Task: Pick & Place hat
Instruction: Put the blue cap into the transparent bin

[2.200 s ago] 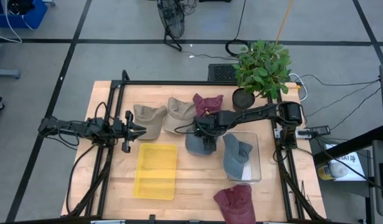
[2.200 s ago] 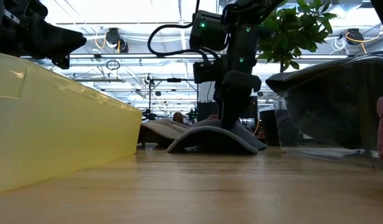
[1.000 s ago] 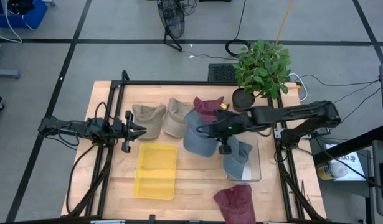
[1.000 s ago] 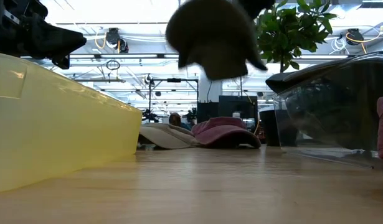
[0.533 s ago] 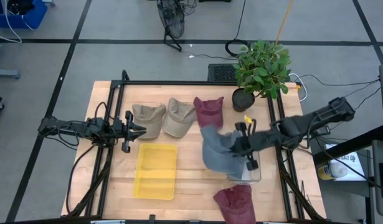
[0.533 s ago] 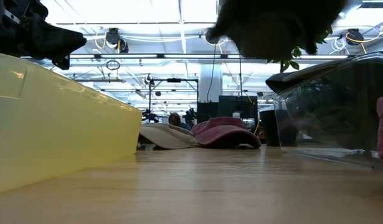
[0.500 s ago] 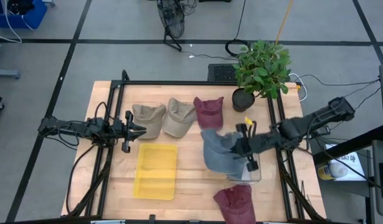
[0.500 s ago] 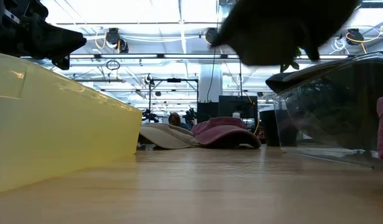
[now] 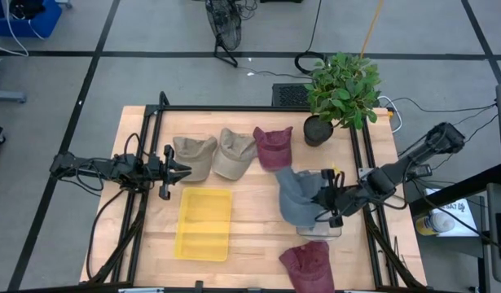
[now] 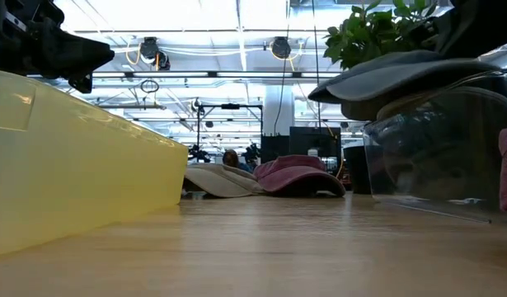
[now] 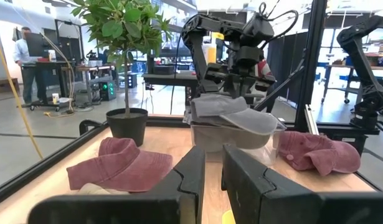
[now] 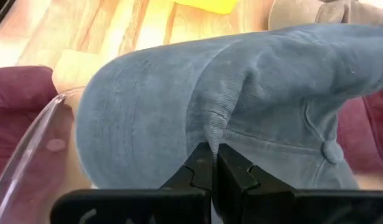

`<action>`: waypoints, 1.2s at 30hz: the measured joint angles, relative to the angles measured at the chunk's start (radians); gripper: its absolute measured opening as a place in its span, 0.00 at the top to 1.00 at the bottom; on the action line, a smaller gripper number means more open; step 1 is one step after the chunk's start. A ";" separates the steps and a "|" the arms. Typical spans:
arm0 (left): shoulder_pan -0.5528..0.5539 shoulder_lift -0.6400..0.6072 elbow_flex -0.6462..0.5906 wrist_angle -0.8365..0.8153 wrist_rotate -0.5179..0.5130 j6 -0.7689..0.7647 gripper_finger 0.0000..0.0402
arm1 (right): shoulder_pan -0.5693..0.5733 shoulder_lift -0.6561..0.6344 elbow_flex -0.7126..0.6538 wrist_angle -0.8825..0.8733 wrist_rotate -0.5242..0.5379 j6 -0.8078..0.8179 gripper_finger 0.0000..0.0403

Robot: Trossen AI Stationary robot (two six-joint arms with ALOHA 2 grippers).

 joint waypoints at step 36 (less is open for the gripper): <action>0.000 0.000 0.000 -0.006 0.000 -0.011 0.85 | 0.307 -0.001 0.065 -0.215 0.283 0.378 1.00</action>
